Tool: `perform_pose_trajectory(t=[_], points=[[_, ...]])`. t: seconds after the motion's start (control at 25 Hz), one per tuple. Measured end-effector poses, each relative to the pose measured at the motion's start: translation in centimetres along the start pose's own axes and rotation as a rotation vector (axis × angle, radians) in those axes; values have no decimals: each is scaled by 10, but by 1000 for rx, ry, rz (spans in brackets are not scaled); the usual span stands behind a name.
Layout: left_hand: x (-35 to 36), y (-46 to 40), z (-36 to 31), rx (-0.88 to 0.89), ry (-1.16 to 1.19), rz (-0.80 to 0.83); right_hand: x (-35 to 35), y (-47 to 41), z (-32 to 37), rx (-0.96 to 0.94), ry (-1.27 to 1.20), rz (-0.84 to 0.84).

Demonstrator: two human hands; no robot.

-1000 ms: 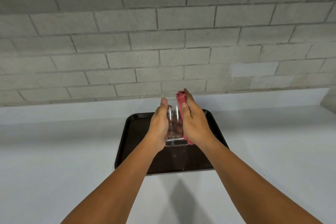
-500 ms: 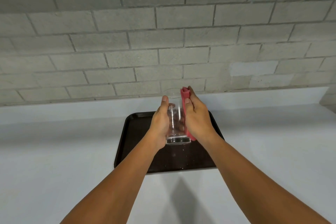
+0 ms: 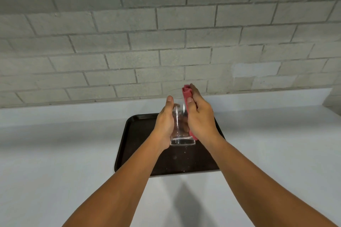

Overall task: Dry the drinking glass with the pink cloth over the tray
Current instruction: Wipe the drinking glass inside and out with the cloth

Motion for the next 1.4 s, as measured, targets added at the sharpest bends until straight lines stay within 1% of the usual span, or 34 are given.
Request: perform_pose_trajectory(t=[0.12,0.16,0.24,0.32,0.4,0.56,0.68,0.76,0.84,1.04,1.24,1.4], points=[[-5,-11,-9,55,-23,-9,8,33,-8,-96,45,56],[-5,-13,-9,52,-16,-8,6,37,-9,-94,54,57],[-5,-9,-5,19,18,-11,0,26,-11,-18,6,37],[0,-6,-2,-2,69,29,-9,12,-10,20,-24,21],[2,-7,-2,4,109,62,-12,9,-9,-12,-8,39],[2,-10,0,29,130,42,-6,15,-8,-41,19,41],[4,-12,3,93,44,-57,-5,12,-11,-18,-7,14],[6,-12,2,129,-10,-84,-5,10,-15,-13,-26,0],[7,-11,1,145,-60,-75,-4,7,-19,3,-42,-18],[13,-6,3,171,-183,18,-3,4,-15,-1,-18,-69],[14,-5,1,197,-205,14,2,10,-10,-56,4,-60],[12,-2,3,181,-183,-15,-7,4,-11,-10,-30,-14]])
Point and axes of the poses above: each hand's wrist, its own y-axis away from the middle knuckle, its own x-axis out of the palm, z = x × y, the point moved 2 cm from there along -y, towards the middle knuckle, and after that the axes turned 9 degrees about x, right-handed, at the moved point
